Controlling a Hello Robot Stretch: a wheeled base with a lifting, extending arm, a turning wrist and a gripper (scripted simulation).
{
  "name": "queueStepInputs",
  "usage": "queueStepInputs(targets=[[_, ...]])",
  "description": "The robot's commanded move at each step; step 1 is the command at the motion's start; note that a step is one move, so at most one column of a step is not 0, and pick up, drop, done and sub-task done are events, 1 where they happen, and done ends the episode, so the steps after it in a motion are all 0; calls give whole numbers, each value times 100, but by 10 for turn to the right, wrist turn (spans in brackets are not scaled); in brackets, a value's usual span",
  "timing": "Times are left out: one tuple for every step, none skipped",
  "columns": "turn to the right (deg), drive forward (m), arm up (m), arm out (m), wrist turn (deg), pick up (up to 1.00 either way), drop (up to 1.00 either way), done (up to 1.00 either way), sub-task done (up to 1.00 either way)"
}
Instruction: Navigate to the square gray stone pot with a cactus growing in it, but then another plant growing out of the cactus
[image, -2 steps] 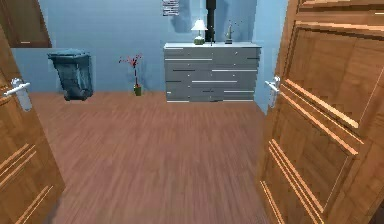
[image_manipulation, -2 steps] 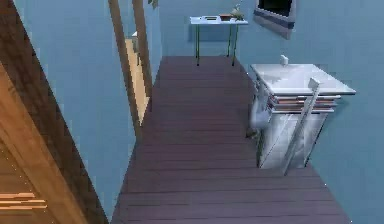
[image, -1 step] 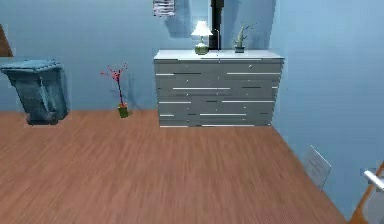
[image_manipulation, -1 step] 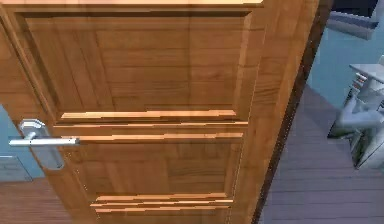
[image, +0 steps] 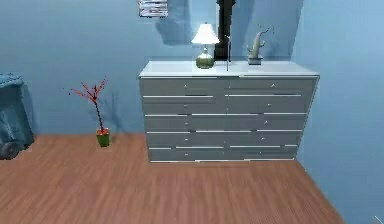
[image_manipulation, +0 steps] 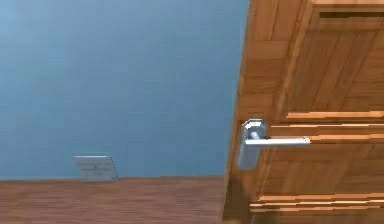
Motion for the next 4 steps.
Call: queueStepInputs(targets=[[180, 0, 0, 0, 0, 0, 0, 0, 0], [0, 100, 0, 0, 0, 0, 0, 0, 0], [90, 0, 0, 0, 0, 0, 0, 0, 0], [0, 25, 0, 0, 0, 0, 0, 0, 0]])
